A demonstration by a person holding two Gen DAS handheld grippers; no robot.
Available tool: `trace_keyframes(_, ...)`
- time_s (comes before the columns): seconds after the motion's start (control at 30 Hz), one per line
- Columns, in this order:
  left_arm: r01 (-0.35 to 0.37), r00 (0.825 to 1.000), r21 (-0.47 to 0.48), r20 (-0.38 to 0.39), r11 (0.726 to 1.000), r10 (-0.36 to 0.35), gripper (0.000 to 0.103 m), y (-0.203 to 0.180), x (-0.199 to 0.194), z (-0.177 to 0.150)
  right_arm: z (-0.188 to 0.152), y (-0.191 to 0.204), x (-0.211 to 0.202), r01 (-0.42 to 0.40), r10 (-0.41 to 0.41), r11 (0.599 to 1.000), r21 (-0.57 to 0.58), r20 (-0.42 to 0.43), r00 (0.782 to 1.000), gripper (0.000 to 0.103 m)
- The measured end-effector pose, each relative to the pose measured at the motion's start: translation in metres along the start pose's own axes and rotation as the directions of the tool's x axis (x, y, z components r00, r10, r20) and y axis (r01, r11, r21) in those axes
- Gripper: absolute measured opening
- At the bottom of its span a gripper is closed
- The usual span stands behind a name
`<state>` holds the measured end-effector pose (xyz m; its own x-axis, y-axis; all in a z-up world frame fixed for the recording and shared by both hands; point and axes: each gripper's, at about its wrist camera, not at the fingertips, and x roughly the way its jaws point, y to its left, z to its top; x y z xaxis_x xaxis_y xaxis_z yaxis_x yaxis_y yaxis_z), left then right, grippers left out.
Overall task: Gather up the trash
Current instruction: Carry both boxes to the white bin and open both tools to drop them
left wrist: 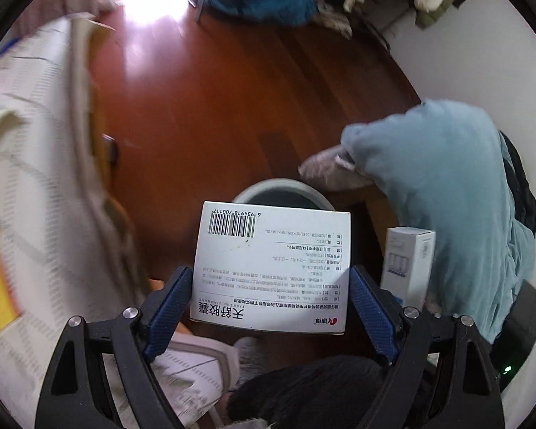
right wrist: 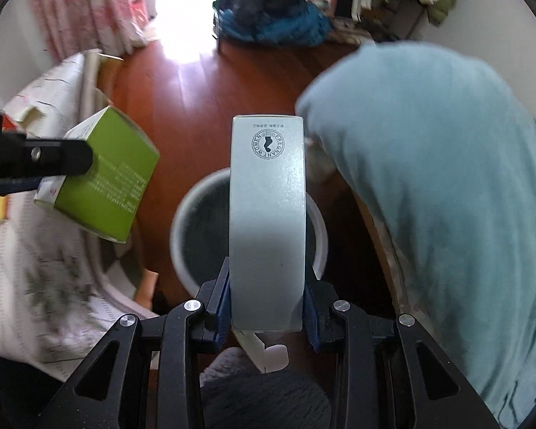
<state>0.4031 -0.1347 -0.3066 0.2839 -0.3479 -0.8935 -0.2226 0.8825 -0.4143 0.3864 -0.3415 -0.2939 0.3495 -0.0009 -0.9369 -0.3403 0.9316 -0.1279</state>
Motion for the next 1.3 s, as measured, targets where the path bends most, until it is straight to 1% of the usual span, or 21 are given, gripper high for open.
trace_keyframes(0.1, 0.025, 0.998, 0.007, -0.055, 1.000, -0.025, 0.088, -0.005, 0.023, 0.010, 0.001, -0.009, 0.028, -0.008, 0.009, 1.000, 0.019, -0.050, 0.999, 0.035)
trace_keyframes(0.13, 0.038, 0.997, 0.005, -0.070, 0.999, -0.037, 0.088, -0.006, 0.028, 0.007, -0.003, -0.011, 0.033, -0.008, 0.009, 1.000, 0.023, -0.061, 0.998, 0.035)
trace_keyframes(0.23, 0.063, 0.992, 0.001, -0.107, 0.998, -0.062, 0.089, -0.007, 0.042, 0.013, -0.002, -0.017, 0.053, -0.008, 0.011, 0.999, 0.033, -0.094, 0.996, 0.036)
trace_keyframes(0.27, 0.065, 0.992, -0.002, -0.109, 0.998, -0.065, 0.093, -0.004, 0.043, 0.015, 0.000, -0.017, 0.058, -0.007, 0.010, 0.999, 0.033, -0.102, 0.995, 0.036)
trace_keyframes(0.3, 0.066, 0.992, -0.003, -0.106, 0.998, -0.066, 0.101, -0.004, 0.044, 0.017, 0.003, -0.015, 0.062, -0.005, 0.009, 0.999, 0.039, -0.107, 0.994, 0.036)
trace_keyframes(0.37, 0.057, 0.993, -0.006, -0.099, 0.998, -0.058, 0.102, -0.001, 0.042, 0.021, 0.007, -0.018, 0.070, 0.009, -0.004, 0.999, 0.049, -0.114, 0.993, 0.036)
trace_keyframes(0.4, 0.051, 0.994, -0.007, -0.092, 0.999, -0.051, 0.102, 0.000, 0.040, 0.023, 0.009, -0.019, 0.073, 0.013, -0.006, 0.998, 0.061, -0.113, 0.994, 0.039)
trace_keyframes(0.43, 0.048, 0.995, -0.005, -0.085, 0.999, -0.048, 0.102, 0.001, 0.038, 0.024, 0.011, -0.021, 0.076, 0.024, -0.015, 0.997, 0.076, -0.117, 0.993, 0.046)
trace_keyframes(0.47, 0.028, 0.997, 0.000, -0.075, 1.000, -0.028, 0.102, 0.002, 0.035, 0.025, 0.012, -0.023, 0.078, 0.024, -0.014, 0.996, 0.088, -0.118, 0.993, 0.053)
trace_keyframes(0.5, 0.011, 0.998, 0.007, -0.065, 1.000, -0.010, 0.102, 0.003, 0.032, 0.024, 0.014, -0.026, 0.078, 0.033, -0.021, 0.994, 0.105, -0.116, 0.993, 0.072)
trace_keyframes(0.53, -0.007, 0.999, 0.015, -0.053, 1.000, 0.008, 0.102, 0.003, 0.031, 0.024, 0.013, -0.027, 0.076, 0.032, -0.019, 0.993, 0.115, -0.112, 0.994, 0.085)
trace_keyframes(0.57, -0.048, 0.998, 0.031, -0.025, 0.998, 0.049, 0.102, 0.002, 0.022, 0.021, 0.017, -0.028, 0.076, 0.030, -0.017, 0.992, 0.122, -0.108, 0.994, 0.089)
trace_keyframes(0.6, -0.082, 0.997, 0.042, -0.002, 0.996, 0.082, 0.102, 0.002, 0.016, 0.018, 0.018, -0.030, 0.073, 0.031, -0.018, 0.991, 0.127, -0.102, 0.995, 0.095)
trace_keyframes(0.63, -0.109, 0.994, 0.051, 0.019, 0.993, 0.108, 0.102, 0.002, 0.010, 0.015, 0.018, -0.030, 0.069, 0.033, -0.021, 0.991, 0.131, -0.093, 0.995, 0.098)
trace_keyframes(0.7, -0.178, 0.983, 0.072, 0.069, 0.981, 0.173, 0.102, 0.003, -0.007, 0.003, 0.018, -0.029, 0.056, 0.039, -0.031, 0.991, 0.131, -0.067, 0.997, 0.098)
trace_keyframes(0.73, -0.215, 0.974, 0.081, 0.097, 0.973, 0.207, 0.102, 0.002, -0.017, -0.004, 0.017, -0.027, 0.051, 0.041, -0.033, 0.991, 0.131, -0.058, 0.998, 0.098)
trace_keyframes(0.87, -0.287, 0.950, 0.096, 0.160, 0.953, 0.270, 0.102, 0.003, -0.044, -0.025, 0.015, -0.025, 0.028, 0.047, -0.044, 0.990, 0.135, -0.026, 0.999, 0.098)
trace_keyframes(1.07, -0.323, 0.926, 0.109, 0.243, 0.940, 0.290, 0.102, -0.003, -0.089, -0.052, 0.003, -0.013, -0.014, 0.056, -0.058, 0.989, 0.135, 0.008, 0.998, 0.098)
trace_keyframes(1.17, -0.322, 0.919, 0.105, 0.275, 0.941, 0.283, 0.102, -0.006, -0.107, -0.060, 0.000, -0.010, -0.041, 0.036, -0.041, 0.989, 0.142, 0.036, 0.999, 0.098)
trace_keyframes(1.3, -0.328, 0.898, 0.077, 0.336, 0.941, 0.286, 0.102, 0.001, -0.148, -0.074, -0.002, -0.001, -0.078, 0.014, -0.027, 0.990, 0.140, 0.092, 0.995, 0.098)
